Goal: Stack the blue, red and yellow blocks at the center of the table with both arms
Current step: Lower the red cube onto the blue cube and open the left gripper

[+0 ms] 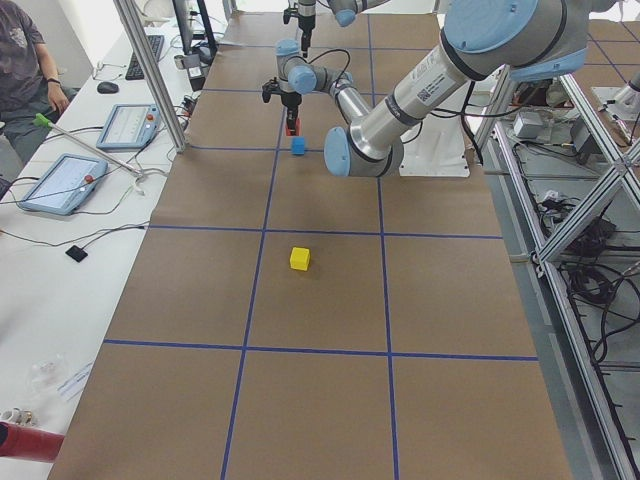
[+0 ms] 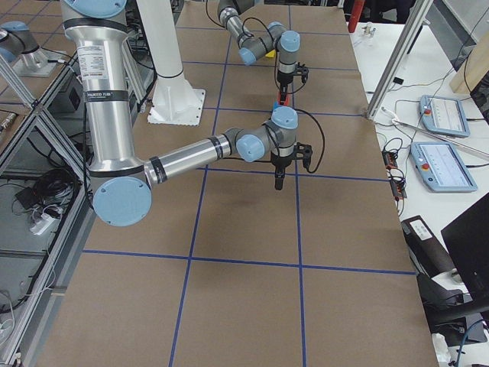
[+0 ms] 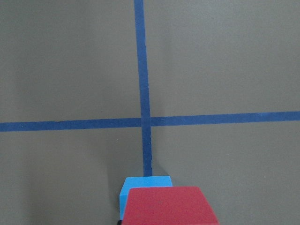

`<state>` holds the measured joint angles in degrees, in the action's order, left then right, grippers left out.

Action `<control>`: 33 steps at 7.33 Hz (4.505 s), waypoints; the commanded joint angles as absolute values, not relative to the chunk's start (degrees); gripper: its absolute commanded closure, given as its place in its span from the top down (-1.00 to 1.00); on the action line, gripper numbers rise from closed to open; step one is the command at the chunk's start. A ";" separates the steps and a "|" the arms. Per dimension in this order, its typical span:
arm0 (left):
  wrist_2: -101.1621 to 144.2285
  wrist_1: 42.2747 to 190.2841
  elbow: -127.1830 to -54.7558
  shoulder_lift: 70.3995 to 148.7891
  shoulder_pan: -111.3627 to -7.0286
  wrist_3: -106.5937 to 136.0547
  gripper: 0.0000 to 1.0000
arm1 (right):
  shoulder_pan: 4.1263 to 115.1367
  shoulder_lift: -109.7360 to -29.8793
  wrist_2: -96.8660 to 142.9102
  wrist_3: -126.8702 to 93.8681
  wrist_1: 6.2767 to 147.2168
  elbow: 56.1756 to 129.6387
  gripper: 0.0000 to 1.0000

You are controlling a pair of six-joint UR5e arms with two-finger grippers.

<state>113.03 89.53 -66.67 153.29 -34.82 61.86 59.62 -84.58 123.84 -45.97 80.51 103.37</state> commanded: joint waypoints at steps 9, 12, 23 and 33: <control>113.20 89.56 -67.06 151.79 -34.19 61.96 -1.00 | 59.59 -84.64 123.84 -46.05 80.51 103.27 1.00; 113.20 89.56 -67.06 151.79 -33.93 61.96 -1.00 | 59.59 -84.64 123.84 -46.05 80.51 103.27 1.00; 113.12 89.74 -66.71 151.79 -34.19 61.96 -1.00 | 59.59 -84.64 123.84 -46.05 80.51 103.27 1.00; 113.12 91.05 -66.71 151.44 -34.01 64.25 -1.00 | 59.59 -84.64 123.84 -46.05 80.51 103.18 1.00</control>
